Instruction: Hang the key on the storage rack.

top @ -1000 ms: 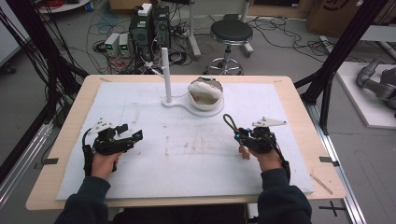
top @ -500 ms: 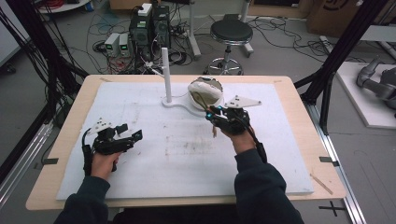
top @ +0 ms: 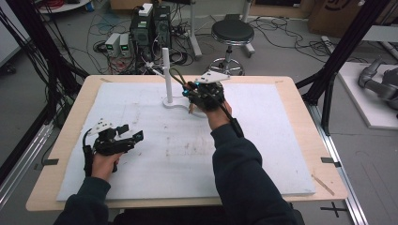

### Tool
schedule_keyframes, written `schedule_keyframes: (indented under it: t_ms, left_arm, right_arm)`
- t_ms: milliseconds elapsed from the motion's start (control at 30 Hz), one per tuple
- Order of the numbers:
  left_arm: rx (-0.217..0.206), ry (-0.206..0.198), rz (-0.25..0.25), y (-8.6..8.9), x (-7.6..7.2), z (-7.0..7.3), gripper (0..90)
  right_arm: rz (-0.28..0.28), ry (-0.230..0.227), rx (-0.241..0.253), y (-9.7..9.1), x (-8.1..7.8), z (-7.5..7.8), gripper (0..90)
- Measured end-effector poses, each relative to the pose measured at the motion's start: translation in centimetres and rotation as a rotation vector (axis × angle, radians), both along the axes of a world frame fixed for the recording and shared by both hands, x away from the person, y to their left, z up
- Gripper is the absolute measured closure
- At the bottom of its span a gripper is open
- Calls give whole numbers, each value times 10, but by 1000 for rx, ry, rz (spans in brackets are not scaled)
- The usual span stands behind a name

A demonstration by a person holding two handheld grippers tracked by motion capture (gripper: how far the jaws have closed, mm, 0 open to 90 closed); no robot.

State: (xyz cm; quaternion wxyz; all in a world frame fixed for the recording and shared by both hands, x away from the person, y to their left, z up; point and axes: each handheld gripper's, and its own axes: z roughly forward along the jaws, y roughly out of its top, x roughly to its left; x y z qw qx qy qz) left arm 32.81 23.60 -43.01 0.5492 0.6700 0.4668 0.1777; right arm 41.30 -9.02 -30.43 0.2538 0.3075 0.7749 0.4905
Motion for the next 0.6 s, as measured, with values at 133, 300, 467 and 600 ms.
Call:
schedule_keyframes:
  t_ms: [133,300,467,600]
  left_arm:
    - [-6,1,-3,0,0,0,215]
    - [-8,-2,-6,1,0,0,215]
    - [-10,-1,-5,2,0,0,215]
    - [-12,1,-3,2,0,0,215]
  right_arm:
    - [-10,-22,-24,14,8,4,729]
    - [-35,-31,-57,27,17,3,728]
    - [-40,-25,-82,38,26,1,728]
    - [-55,-7,-131,47,33,-7,728]
